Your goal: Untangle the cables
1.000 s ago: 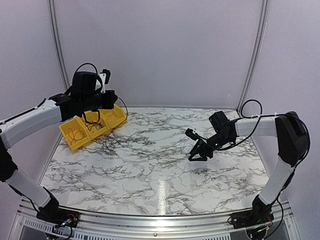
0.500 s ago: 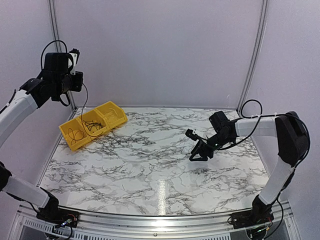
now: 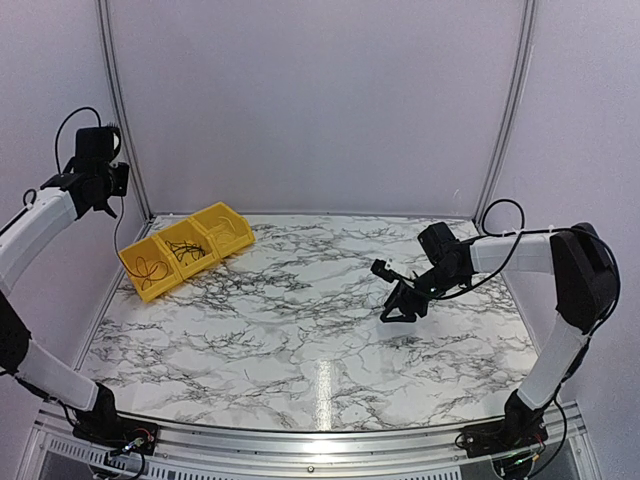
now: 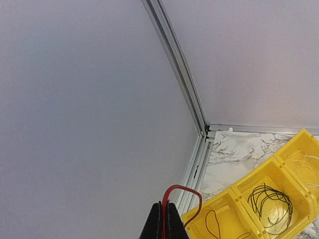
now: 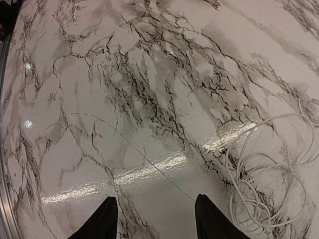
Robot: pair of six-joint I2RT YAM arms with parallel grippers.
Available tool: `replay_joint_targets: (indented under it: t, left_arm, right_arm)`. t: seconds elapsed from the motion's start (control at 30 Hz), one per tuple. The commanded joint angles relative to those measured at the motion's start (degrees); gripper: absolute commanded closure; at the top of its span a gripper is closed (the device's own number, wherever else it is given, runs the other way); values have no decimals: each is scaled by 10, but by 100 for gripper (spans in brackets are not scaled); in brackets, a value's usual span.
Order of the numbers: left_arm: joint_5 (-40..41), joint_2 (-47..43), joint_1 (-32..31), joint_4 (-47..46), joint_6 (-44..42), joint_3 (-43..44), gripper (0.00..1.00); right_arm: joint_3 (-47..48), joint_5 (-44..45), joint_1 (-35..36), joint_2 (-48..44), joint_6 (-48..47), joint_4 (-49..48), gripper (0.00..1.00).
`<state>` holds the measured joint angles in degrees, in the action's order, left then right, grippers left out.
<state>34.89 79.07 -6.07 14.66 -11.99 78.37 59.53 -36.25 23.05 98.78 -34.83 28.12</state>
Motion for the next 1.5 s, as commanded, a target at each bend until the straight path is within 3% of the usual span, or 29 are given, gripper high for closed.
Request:
replay_joint_targets:
  t: [0.0, 0.4, 0.57, 0.77, 1.0, 1.47]
  left_arm:
    - [-18, 22, 10, -60, 44, -40, 100]
    - [-104, 33, 10, -55, 131, -151, 100]
    - [-143, -1, 9, -29, 139, -105, 100]
    - [-107, -26, 8, -4, 179, -9, 100]
    - [-61, -5, 8, 11, 158, 89, 100]
    - [-17, 49, 9, -4, 129, 60, 100]
  right_arm:
    - [4, 18, 5, -2, -12, 8, 47]
    - [9, 23, 7, 20, -23, 17, 47]
    - [9, 25, 9, 24, -24, 19, 47]
    - [12, 20, 8, 28, -23, 20, 47]
    - [16, 18, 10, 33, -22, 24, 47]
    - [15, 24, 10, 35, -24, 25, 47]
